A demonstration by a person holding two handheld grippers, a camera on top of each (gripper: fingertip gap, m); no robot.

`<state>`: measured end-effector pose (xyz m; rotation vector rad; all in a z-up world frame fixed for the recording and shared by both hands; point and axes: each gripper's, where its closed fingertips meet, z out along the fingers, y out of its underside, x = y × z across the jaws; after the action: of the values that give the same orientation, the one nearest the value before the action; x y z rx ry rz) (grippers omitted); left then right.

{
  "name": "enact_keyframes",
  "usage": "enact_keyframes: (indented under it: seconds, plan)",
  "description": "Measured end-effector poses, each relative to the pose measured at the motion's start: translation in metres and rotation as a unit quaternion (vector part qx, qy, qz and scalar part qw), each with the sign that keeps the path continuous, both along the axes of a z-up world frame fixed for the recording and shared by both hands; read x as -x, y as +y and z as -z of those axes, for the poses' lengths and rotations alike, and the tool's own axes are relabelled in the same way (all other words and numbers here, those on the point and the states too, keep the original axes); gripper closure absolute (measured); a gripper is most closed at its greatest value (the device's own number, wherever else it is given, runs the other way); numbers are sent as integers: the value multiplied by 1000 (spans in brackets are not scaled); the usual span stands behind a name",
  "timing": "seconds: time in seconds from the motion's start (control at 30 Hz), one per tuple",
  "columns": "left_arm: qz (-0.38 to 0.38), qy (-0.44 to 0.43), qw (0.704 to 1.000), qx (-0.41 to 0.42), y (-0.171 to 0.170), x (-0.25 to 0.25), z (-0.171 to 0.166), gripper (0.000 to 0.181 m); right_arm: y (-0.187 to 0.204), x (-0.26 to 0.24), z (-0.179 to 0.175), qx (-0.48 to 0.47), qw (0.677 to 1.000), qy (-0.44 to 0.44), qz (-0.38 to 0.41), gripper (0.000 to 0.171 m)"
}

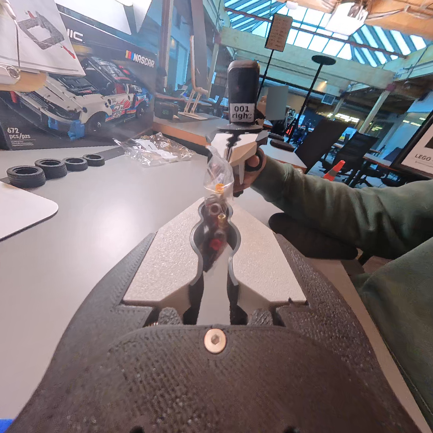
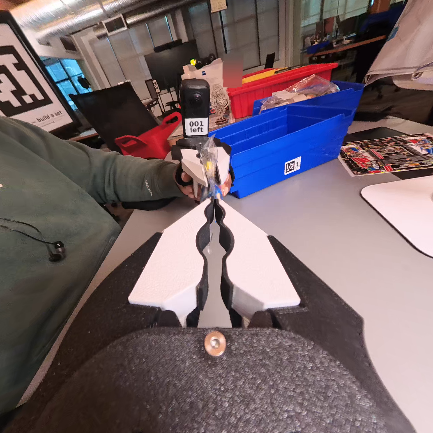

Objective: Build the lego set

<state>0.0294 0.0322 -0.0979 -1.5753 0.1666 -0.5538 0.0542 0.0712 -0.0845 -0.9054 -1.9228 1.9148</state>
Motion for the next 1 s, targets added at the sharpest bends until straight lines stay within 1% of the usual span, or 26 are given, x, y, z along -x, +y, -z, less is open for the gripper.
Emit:
enact_keyframes:
  seconds: [0.17,0.23,0.3,0.4,0.47,0.53,0.57,0.67,0.73,0.77,0.8,0.87,0.9,0.93,0.97,1.0]
  plan:
    - [12,9,999,33,1,-6,11,167,9,-4,3,-18,1000,-15,11,171]
    - [16,32,998,46,0,-8,19,150,8,-7,18,-47,998,-40,2,171]
    - [22,41,998,49,0,-11,22,140,-2,-10,30,-58,996,-63,-24,171]
    - [35,54,995,76,2,-17,35,138,-19,-9,39,-68,994,-72,-52,171]
    - [29,72,993,94,4,-17,44,144,-26,-11,41,-72,992,-76,-69,171]
    - [22,91,990,105,5,-14,50,162,-30,-14,40,-67,992,-73,-80,171]
    - [23,97,989,109,5,-14,51,166,-28,-13,40,-67,992,-71,-75,171]
    - [19,101,988,113,5,-12,44,180,-10,-3,39,-67,995,-66,-25,171]
    - [19,89,989,121,4,-13,37,181,0,3,38,-58,997,-59,3,171]
    - [21,87,988,125,2,-14,37,181,3,6,38,-58,997,-55,13,167]
    - [21,84,988,126,1,-13,37,181,3,8,38,-59,997,-52,19,151]
    - [27,68,989,128,0,-13,38,181,-8,6,43,-62,996,-71,0,109]
    - [28,62,989,130,1,-12,39,181,-15,4,48,-65,994,-86,-17,98]
    - [30,56,989,131,1,-11,39,181,-19,5,54,-75,993,-91,-21,106]
    - [33,51,989,131,1,-11,39,181,-21,7,59,-90,992,-90,-19,136]
    - [34,46,990,133,1,-10,40,181,-20,9,63,-109,990,-87,-15,171]
